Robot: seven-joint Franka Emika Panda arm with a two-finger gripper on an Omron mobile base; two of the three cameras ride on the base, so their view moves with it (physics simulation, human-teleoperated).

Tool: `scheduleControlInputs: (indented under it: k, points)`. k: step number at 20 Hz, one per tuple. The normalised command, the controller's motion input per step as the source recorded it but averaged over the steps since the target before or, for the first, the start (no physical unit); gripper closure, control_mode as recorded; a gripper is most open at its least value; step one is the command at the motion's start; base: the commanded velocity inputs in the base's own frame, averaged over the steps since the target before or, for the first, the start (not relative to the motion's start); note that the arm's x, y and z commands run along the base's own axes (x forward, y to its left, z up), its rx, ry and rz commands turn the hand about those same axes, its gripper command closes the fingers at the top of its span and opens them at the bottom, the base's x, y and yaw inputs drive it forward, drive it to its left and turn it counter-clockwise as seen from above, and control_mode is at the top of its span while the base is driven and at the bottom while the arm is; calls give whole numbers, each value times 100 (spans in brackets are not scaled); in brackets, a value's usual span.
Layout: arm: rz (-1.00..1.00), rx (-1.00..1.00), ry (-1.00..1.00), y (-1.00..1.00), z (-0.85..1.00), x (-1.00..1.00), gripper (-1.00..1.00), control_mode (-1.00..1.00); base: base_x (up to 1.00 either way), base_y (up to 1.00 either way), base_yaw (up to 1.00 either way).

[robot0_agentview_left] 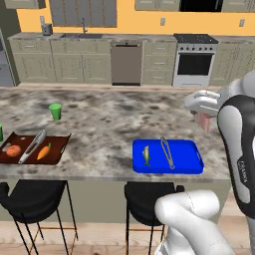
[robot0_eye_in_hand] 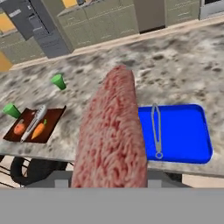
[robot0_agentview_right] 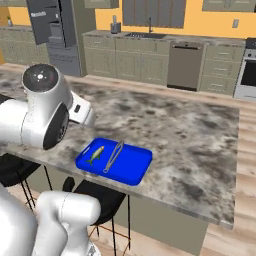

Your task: Gather the carrot and squash from the fridge and place them on a tray on the dining counter. Then gather the steak and fish from the fridge and place them on the other tray.

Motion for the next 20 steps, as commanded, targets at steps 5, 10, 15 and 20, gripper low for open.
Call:
scheduleControlInputs:
  k: [5, 10, 15, 20]
  points:
    - [20, 0, 25, -47, -66, 63, 100, -100, 0, 0, 0]
    - [15, -2, 12, -45, -73, 41, 100, -100, 0, 0, 0]
    - [11, -7, 3, -37, -63, 39, 100, -100, 0, 0, 0]
    - [7, -8, 4, -27, -60, 48, 100, -100, 0, 0, 0]
